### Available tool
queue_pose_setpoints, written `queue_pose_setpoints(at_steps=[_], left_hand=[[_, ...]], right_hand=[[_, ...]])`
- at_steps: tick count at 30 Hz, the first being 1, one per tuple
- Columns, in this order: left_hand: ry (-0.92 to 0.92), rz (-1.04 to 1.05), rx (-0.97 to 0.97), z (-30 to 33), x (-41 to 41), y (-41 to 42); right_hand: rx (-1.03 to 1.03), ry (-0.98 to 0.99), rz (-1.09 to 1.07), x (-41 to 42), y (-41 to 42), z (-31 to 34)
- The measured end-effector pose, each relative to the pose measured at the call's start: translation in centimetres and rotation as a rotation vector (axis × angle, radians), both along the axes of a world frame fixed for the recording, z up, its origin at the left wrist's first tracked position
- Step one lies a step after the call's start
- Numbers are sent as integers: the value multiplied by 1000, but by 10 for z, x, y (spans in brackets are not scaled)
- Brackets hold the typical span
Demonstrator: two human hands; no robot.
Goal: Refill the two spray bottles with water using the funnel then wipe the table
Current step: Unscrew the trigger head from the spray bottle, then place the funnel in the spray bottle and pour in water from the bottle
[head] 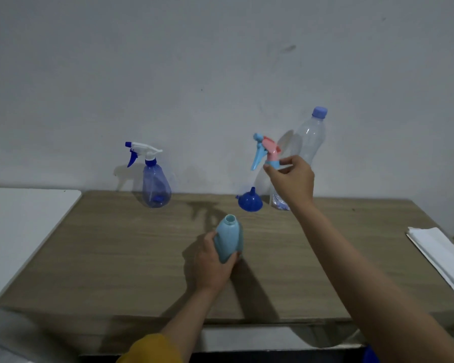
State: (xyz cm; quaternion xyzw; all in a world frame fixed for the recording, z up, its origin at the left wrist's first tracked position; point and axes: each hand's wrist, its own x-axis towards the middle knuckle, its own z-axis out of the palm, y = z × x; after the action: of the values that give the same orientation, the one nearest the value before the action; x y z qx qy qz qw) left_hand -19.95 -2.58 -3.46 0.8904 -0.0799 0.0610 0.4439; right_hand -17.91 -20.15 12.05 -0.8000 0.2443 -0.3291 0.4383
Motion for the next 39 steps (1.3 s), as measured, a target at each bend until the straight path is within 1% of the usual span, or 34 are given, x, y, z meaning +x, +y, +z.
queue_pose_setpoints(at_steps=[4,6,8,10,13,18,21,24,27,30,32,34,37,39], left_hand=[[-1,-8,-24,1,-1,0],[-17,0,-20,1,-1,0],[-22,3,-9,1,-1,0],[-24,1,-3,0,-1,-1],[-30,3,-9,-2,-1,-2],[-30,-4,-7,-8,1,-2],[-37,-4,-13,-9,2,-3],[-61,-7,-10,-11,4,-4],[-97,-13,8,-15,6,-3],[-103,-15,56,-18,9,-1],[-80,-11,51,-18,9,-2],[-61,-9,38,-18,9,-4],[-55,16,24,-20,8,-6],[-59,40,12,-20,8,-8]], right_hand=[[-147,370,35,-5,-15,-65],[-178,545,75,-7,-22,-99],[-157,690,101,-9,-25,-128],[-176,773,93,-12,-25,-149],[-209,793,87,-13,-23,-162],[-287,827,166,-9,-24,-161],[-473,890,240,-7,-30,-151],[-618,797,257,7,-39,-133],[-768,685,381,36,-53,-123],[-933,702,507,68,-69,-110],[-998,715,572,90,-78,-104],[-1053,775,637,114,-83,-102],[-1178,934,748,144,-82,-104],[-1187,1035,805,160,-80,-107]])
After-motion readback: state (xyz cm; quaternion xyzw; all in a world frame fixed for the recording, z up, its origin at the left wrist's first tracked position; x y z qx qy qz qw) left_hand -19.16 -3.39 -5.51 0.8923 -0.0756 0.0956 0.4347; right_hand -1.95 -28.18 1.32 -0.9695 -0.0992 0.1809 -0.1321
